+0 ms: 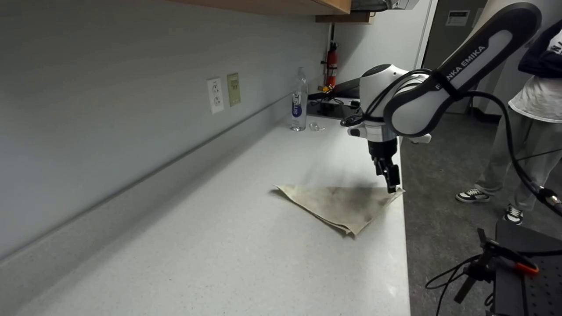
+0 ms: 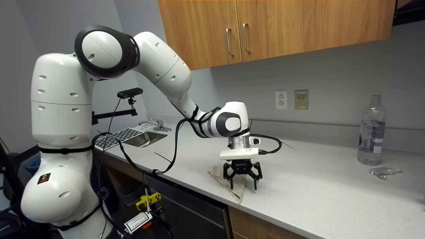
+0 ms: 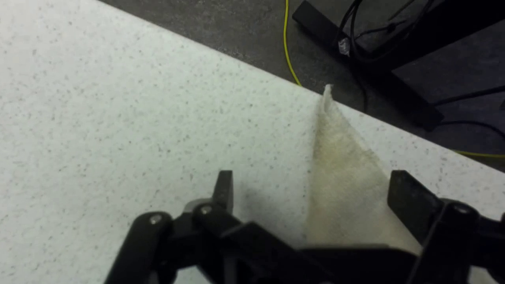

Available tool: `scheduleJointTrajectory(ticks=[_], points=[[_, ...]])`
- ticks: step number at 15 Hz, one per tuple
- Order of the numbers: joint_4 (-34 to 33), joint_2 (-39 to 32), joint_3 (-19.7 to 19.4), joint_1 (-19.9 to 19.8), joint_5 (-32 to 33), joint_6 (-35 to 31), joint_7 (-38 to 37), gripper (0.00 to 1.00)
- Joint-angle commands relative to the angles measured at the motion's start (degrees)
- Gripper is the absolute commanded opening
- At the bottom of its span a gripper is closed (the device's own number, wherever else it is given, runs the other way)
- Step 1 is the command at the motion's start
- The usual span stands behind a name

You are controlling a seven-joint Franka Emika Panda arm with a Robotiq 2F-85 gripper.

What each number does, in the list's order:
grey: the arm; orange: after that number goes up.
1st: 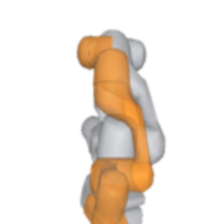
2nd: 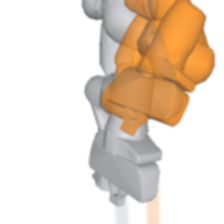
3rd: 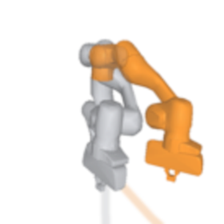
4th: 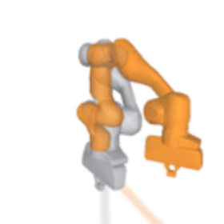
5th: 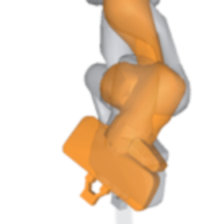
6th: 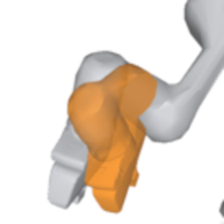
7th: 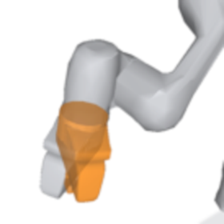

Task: Fold the towel on the counter

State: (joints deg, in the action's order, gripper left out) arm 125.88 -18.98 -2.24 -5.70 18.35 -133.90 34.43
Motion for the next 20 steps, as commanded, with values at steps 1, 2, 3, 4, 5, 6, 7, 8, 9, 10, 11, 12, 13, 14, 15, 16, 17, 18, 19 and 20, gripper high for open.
scheduleJointTrajectory(ticks=[1,2,3,4,5,6,7,8,9,10,11,12,13,14,15,16,17,18,19,20], points=[[1.5,1.8,1.3,-0.7,-2.1,3.9,2.5,1.0],[2.0,1.7,1.5,-0.6,-2.4,3.9,2.4,1.0],[2.2,1.7,1.5,-0.6,-2.6,4.2,2.1,1.0],[2.5,1.7,1.8,-0.6,-3.0,4.1,2.3,1.0],[2.8,1.7,1.9,-0.7,-3.4,3.9,2.1,0.98],[3.0,1.7,2.0,-0.6,-3.7,3.8,2.0,0.74],[3.2,1.7,1.9,-0.5,-3.5,3.6,1.7,0.74],[3.3,1.7,1.9,-0.5,-3.4,3.4,1.6,0.67],[3.4,1.7,2.0,-0.6,-3.4,3.2,1.8,0.6],[3.4,1.7,2.0,-0.5,-3.3,3.1,1.7,0.52],[3.4,1.7,2.0,-0.5,-3.4,3.0,1.7,0.43],[3.4,1.7,2.0,-0.5,-3.4,3.0,1.6,0.36],[3.4,1.8,1.9,-0.5,-3.4,2.9,1.6,0.28],[3.4,1.9,1.9,-0.5,-3.4,2.9,1.5,0.21],[3.4,1.9,1.8,-0.4,-2.9,2.9,1.2,0.12],[3.4,1.9,1.7,-0.3,-2.8,3.0,1.1,0.06],[3.3,1.9,1.6,-0.2,-2.3,3.5,1.0,0.01],[3.2,1.9,1.5,-0.1,-1.8,3.8,1.1,0.0],[3.1,2.0,1.3,0.1,-1.0,4.4,0.9,0.0],[3.0,2.0,1.1,0.2,-0.4,4.8,0.8,0.0]])
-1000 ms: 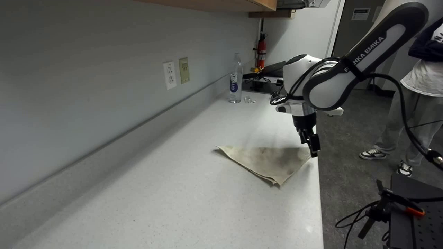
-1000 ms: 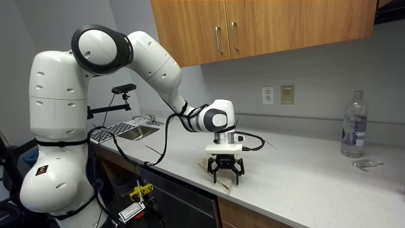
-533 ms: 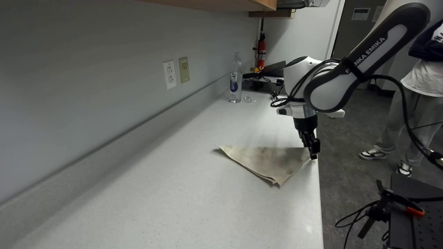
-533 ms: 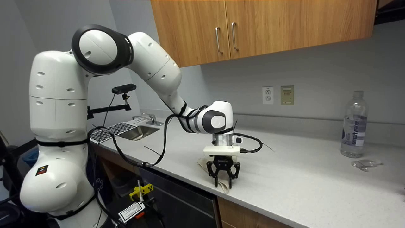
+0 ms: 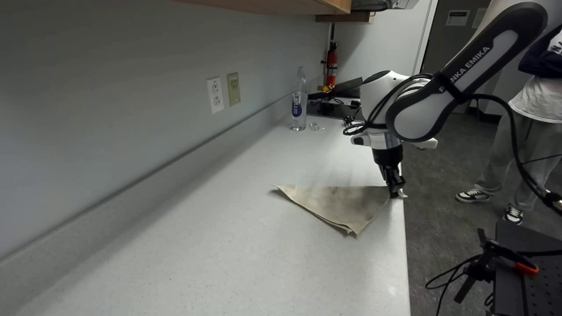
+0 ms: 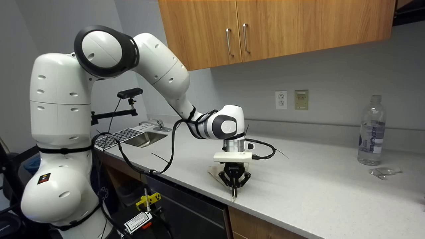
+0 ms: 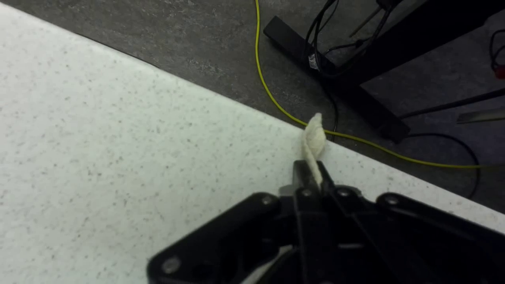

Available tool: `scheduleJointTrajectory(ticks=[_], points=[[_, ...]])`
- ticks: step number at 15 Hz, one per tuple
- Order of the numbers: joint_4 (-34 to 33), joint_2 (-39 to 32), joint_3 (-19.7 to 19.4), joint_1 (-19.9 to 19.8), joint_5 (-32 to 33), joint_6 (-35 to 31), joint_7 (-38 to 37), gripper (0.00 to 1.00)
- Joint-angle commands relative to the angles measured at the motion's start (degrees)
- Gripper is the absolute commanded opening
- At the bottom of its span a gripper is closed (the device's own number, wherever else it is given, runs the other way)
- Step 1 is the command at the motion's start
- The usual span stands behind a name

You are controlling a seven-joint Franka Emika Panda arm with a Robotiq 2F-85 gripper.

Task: Fold the towel on the counter

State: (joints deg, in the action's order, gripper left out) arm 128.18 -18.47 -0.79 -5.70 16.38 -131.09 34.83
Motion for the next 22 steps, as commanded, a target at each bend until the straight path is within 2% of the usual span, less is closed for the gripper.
scheduleJointTrajectory(ticks=[1,6,13,14,20,22], points=[[0.6,1.5,-0.4,0.3,2.2,2.5,0.4,0.01],[0.3,1.5,-0.7,0.7,5.8,5.1,0.3,0.01],[1.0,1.4,-0.5,0.2,7.2,-0.1,1.6,0.01],[0.8,4.2,0.3,1.2,7.2,2.0,1.3,0.01],[-0.7,9.5,2.1,3.2,6.6,6.1,3.9,0.01],[-2.0,8.6,2.0,3.4,6.6,5.1,4.4,0.01]])
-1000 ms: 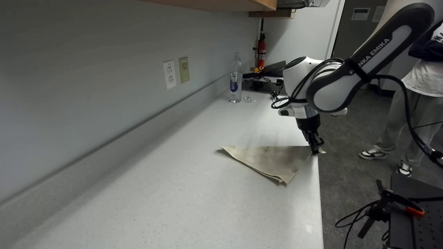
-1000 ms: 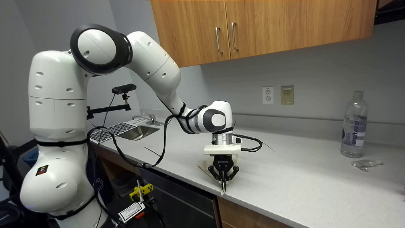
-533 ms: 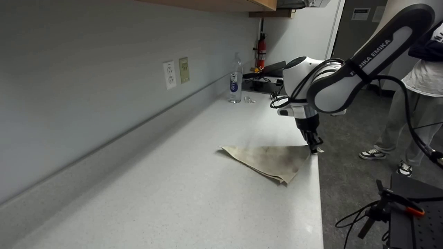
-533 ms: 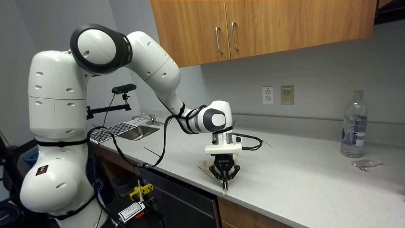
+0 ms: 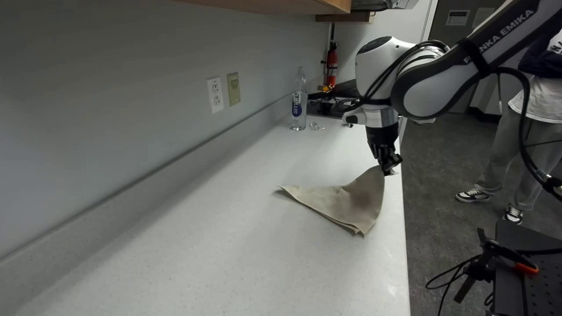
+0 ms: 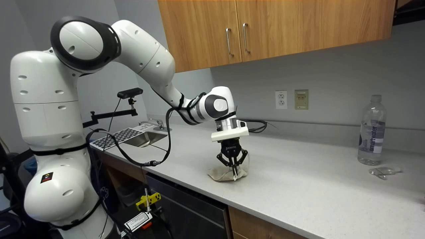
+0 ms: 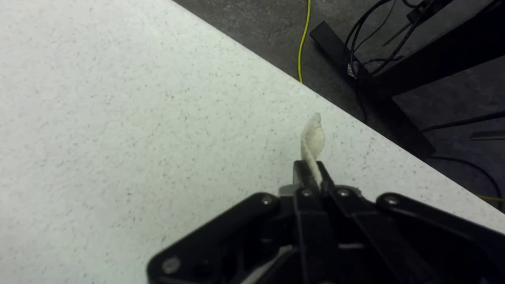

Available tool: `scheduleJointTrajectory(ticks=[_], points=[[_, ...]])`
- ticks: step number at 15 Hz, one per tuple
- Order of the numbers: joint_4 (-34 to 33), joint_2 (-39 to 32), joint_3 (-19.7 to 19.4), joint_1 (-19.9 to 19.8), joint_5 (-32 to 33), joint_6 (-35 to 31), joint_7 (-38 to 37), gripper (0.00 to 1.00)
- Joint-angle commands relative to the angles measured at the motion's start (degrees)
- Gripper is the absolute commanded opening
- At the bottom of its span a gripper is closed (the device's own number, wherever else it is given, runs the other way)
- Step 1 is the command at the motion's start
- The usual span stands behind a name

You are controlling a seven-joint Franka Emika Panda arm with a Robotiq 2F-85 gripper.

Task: Fold the towel on the counter

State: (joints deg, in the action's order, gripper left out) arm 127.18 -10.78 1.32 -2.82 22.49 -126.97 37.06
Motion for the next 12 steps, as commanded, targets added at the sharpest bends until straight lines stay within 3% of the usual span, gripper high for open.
scheduleJointTrajectory(ticks=[1,12], points=[[-1.5,0.5,-0.1,0.6,0.5,0.1,1.9,0.01],[-9.4,-7.6,1.8,1.2,-1.7,-3.9,2.3,0.01]])
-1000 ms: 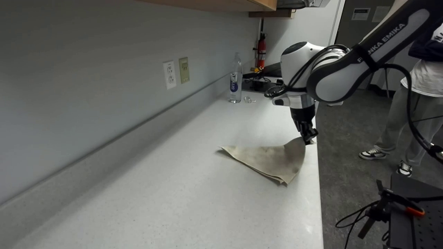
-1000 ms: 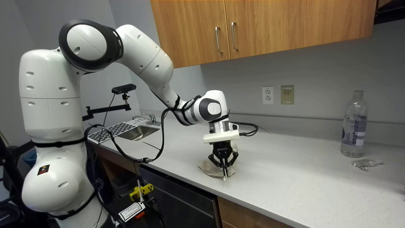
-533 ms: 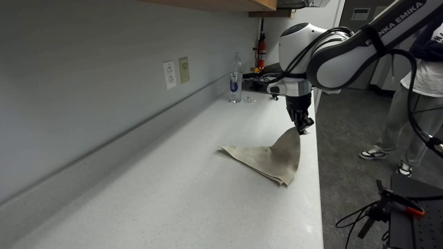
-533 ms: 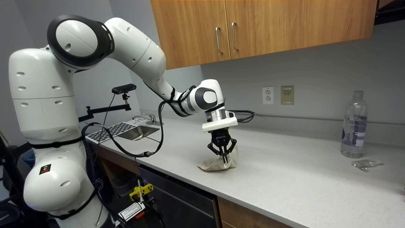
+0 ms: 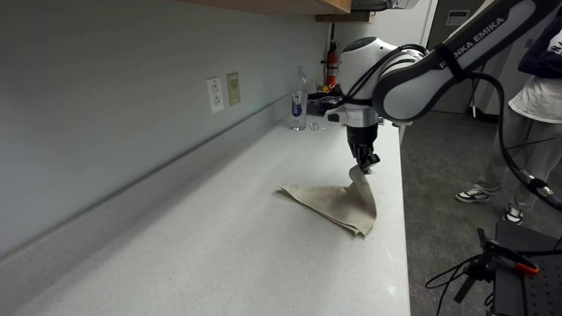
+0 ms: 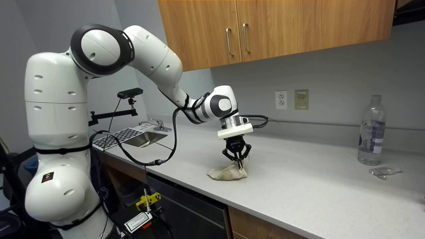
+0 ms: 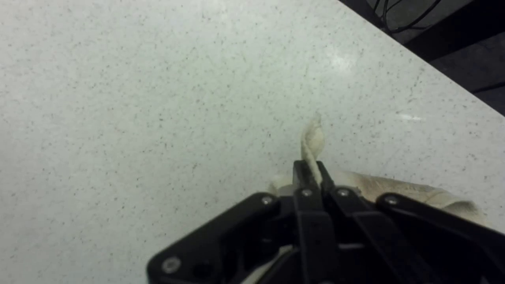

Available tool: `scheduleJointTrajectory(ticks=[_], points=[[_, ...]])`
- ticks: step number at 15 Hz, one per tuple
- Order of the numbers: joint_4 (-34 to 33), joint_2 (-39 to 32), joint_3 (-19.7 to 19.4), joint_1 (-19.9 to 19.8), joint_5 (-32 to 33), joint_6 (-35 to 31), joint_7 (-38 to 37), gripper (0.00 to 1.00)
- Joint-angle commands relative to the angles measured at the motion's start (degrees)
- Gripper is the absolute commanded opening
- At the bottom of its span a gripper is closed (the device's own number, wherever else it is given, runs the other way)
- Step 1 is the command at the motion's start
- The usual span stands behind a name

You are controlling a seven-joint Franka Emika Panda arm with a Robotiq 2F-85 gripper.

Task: Fold the towel on the counter

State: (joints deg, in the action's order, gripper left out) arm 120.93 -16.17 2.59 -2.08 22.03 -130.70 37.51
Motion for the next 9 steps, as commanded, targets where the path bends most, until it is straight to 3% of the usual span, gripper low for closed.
scheduleJointTrajectory(ticks=[1,9], points=[[-3.8,-2.7,0.8,0.6,-1.2,-0.3,1.8,0.01],[-7.3,-4.4,3.4,1.7,-2.5,-1.9,2.0,0.01]])
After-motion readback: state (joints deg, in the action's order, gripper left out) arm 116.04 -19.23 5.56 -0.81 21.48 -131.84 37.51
